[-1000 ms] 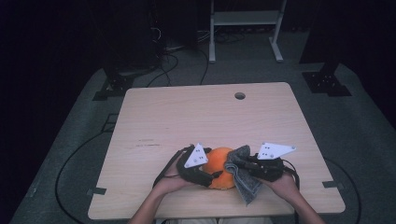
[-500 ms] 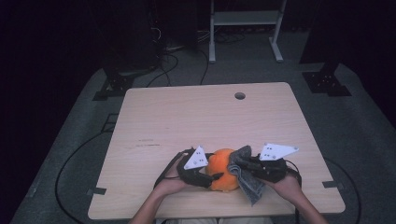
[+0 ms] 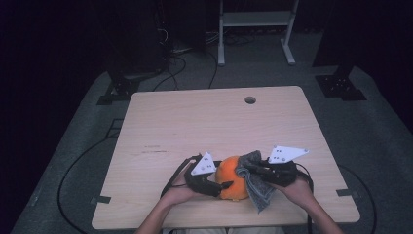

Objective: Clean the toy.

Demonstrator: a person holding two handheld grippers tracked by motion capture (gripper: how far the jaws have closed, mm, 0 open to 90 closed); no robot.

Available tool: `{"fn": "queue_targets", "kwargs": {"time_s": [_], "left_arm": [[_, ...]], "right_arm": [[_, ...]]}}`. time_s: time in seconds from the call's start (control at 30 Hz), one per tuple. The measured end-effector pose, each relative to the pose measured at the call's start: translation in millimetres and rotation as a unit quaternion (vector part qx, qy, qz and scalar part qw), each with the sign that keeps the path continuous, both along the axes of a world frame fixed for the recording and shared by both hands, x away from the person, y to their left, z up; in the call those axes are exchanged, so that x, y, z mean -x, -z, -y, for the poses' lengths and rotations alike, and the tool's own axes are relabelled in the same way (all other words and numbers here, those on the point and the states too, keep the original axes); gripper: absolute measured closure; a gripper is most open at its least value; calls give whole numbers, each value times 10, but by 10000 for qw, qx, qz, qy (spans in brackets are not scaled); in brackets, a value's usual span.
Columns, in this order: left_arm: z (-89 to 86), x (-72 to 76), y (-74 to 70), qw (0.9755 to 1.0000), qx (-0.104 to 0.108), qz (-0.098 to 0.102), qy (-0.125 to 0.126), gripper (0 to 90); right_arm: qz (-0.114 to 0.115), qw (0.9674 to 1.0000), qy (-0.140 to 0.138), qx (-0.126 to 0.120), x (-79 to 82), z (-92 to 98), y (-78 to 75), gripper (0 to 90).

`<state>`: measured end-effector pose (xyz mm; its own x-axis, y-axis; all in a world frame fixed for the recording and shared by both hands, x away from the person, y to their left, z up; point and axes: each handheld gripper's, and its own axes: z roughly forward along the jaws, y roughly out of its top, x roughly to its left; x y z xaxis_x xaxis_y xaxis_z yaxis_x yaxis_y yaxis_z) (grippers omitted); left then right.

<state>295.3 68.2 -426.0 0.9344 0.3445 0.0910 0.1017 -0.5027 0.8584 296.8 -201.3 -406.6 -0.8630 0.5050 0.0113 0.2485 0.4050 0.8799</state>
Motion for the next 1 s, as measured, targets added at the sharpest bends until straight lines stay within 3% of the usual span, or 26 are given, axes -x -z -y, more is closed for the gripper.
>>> {"fn": "queue_targets", "kwargs": {"time_s": [0.07,0.17,0.3,0.43,0.67,0.8,0.9,1.0], "left_arm": [[44,54,-20,9994,-133,293,123,313],[79,138,-34,9963,-343,713,335,325],[92,214,-33,9928,-474,979,496,335],[45,197,-9,9936,-427,914,502,342],[5,160,7,9957,-337,738,442,337],[4,125,11,9971,-265,625,336,337],[38,119,-6,9970,-346,641,254,339],[54,94,-12,9980,-331,523,113,340]], "right_arm": [[-34,10000,2,6,-9,4,-36,796],[82,9998,-162,59,29,-76,-120,797],[171,9993,-331,29,13,-207,-219,797],[84,9996,-252,47,-95,-201,-195,798],[-178,9995,253,37,-231,97,-14,797],[-276,9988,396,24,-172,259,92,798],[-194,9991,388,32,-86,276,84,799],[-51,9995,298,27,-11,230,25,800]]}}
